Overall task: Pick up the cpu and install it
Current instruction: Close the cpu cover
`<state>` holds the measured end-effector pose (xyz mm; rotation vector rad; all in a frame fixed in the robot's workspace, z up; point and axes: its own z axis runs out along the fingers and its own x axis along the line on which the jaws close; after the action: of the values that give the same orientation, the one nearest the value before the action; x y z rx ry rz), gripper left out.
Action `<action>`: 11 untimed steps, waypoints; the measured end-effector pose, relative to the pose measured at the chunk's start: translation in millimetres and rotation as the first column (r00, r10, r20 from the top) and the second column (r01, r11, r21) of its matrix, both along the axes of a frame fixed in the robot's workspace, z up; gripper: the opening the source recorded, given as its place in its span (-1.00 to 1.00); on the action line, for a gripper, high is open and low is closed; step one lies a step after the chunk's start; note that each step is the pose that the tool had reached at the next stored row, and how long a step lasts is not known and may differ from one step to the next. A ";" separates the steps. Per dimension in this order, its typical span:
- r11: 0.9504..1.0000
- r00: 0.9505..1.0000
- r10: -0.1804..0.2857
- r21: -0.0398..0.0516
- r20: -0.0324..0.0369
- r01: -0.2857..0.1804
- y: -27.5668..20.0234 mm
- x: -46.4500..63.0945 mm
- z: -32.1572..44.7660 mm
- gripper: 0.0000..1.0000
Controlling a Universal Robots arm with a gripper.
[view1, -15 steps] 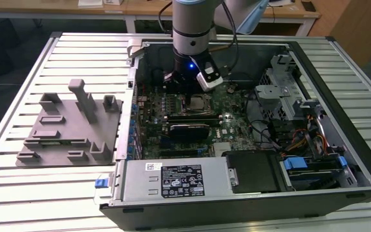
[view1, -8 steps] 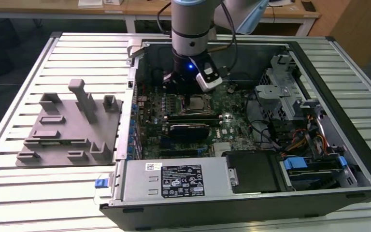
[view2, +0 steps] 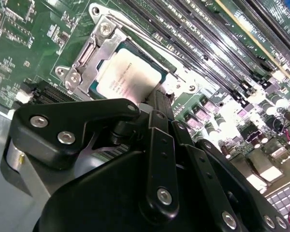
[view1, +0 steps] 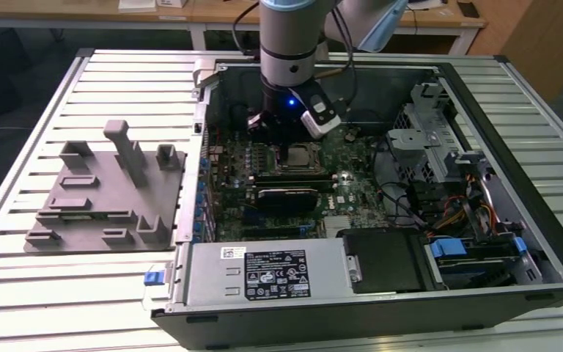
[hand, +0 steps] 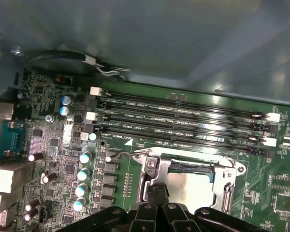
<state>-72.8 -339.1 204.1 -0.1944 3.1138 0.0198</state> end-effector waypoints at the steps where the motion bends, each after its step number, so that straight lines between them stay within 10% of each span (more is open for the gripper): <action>1: 1.000 1.000 0.003 0.000 0.000 -0.003 0.0 -0.1 0.0 -0.79; 11: 0.999 0.999 0.032 0.000 0.000 -0.032 0.0 -0.3 -3.3 -0.79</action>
<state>-73.1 -339.1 200.8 -0.2439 3.1105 0.0205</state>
